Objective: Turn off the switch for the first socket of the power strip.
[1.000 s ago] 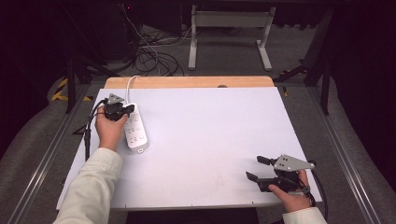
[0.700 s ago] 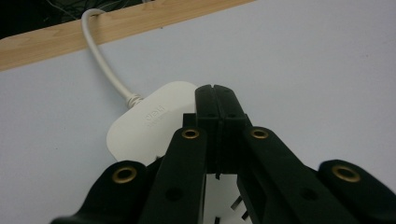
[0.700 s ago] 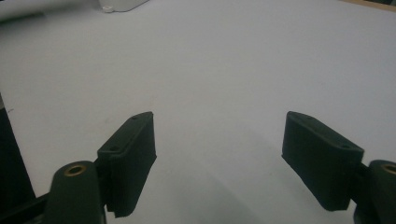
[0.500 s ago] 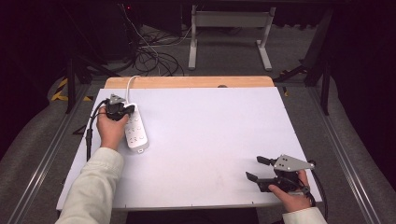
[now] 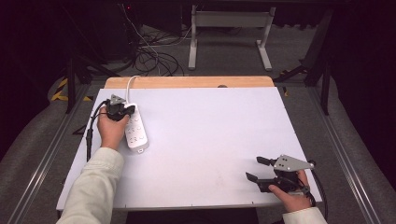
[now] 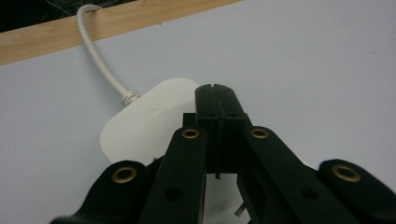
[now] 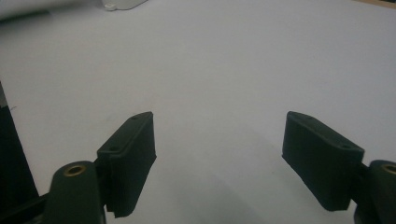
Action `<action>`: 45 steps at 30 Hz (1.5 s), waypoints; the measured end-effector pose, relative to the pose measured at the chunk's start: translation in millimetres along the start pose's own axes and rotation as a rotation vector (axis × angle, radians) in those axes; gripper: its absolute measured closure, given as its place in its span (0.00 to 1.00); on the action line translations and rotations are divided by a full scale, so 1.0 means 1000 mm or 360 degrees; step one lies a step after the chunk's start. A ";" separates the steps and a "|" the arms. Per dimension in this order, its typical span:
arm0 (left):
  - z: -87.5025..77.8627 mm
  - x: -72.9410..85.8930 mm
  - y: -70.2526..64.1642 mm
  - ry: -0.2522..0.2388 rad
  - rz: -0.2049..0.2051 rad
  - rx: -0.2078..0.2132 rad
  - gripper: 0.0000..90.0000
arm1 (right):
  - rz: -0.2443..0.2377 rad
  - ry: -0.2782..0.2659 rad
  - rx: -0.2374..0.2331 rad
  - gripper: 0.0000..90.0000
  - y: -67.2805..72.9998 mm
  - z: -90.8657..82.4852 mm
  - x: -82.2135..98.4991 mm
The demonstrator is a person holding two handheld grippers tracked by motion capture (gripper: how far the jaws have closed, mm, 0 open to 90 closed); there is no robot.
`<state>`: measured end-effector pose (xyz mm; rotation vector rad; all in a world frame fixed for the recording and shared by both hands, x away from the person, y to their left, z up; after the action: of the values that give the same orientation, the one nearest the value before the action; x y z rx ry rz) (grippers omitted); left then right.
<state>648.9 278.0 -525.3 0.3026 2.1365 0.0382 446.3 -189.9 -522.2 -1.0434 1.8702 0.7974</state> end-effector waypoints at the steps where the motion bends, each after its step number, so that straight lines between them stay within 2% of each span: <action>1: 0.001 0.000 0.000 -0.0005 -0.0007 0.0005 1.00 | 0.0000 0.0000 0.0000 0.29 0.000 0.000 0.000; 5: 0.002 0.000 -0.001 -0.0014 0.0010 0.0010 1.00 | 0.0006 -0.0003 -0.0003 0.29 0.000 0.000 0.000; 12: 0.003 0.000 -0.004 -0.0018 -0.0004 0.0028 1.00 | 0.0012 -0.0002 -0.0007 0.29 0.000 0.000 0.001; 19: 0.003 -0.001 -0.005 -0.0015 0.0002 0.0019 1.00 | 0.0014 -0.0005 -0.0012 0.29 0.000 0.000 0.001; 25: 0.003 0.000 -0.005 -0.0004 0.0016 -0.0001 1.00 | 0.0015 -0.0008 -0.0017 0.29 0.000 0.000 0.001; 27: 0.002 0.000 -0.003 0.0008 0.0036 -0.0030 1.00 | 0.0016 -0.0008 -0.0017 0.29 0.000 0.000 0.001; 28: 0.001 0.002 0.002 0.0014 0.0063 -0.0067 1.00 | 0.0021 -0.0009 -0.0019 0.29 0.001 0.000 0.001; 29: 0.001 0.002 0.002 0.0014 0.0063 -0.0067 1.00 | 0.0021 -0.0009 -0.0019 0.29 0.001 0.000 0.001; 30: 0.000 0.003 0.002 0.0006 0.0026 -0.0029 1.00 | 0.0013 -0.0012 -0.0024 0.29 0.001 0.000 0.000; 31: 0.001 0.003 0.002 -0.0001 0.0015 -0.0016 1.00 | 0.0013 -0.0012 -0.0024 0.29 0.001 0.000 0.000; 33: 0.001 0.002 0.002 0.0000 0.0047 -0.0037 1.00 | 0.0012 -0.0012 -0.0028 0.29 0.002 0.000 0.000; 36: 0.001 0.002 0.002 0.0006 0.0027 -0.0019 1.00 | 0.0012 -0.0005 -0.0026 0.29 0.002 0.001 0.000; 38: 0.001 0.002 0.002 0.0004 0.0038 -0.0028 1.00 | 0.0015 -0.0010 -0.0026 0.29 0.001 0.000 0.000; 41: 0.001 0.002 0.002 0.0012 0.0057 -0.0033 1.00 | 0.0020 -0.0009 -0.0024 0.29 0.001 0.001 0.001; 42: 0.001 0.002 -0.001 0.0052 0.0084 -0.0037 1.00 | 0.0016 -0.0009 -0.0027 0.29 0.001 0.001 0.000; 45: 0.002 0.001 -0.003 0.0074 0.0077 -0.0055 1.00 | 0.0014 -0.0013 -0.0029 0.29 0.002 0.000 0.000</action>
<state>649.4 275.3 -527.4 0.3359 2.1720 0.1106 444.3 -188.9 -521.5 -1.0423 1.8649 0.8237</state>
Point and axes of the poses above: each handheld gripper's, and its own axes: z roughly forward along the jaws, x roughly out of its underside, y roughly to its left, the point moved 9 cm from there along z, roughly forward along the jaws, and after that the axes turned 13 degrees about -x, right-handed, at the moved point
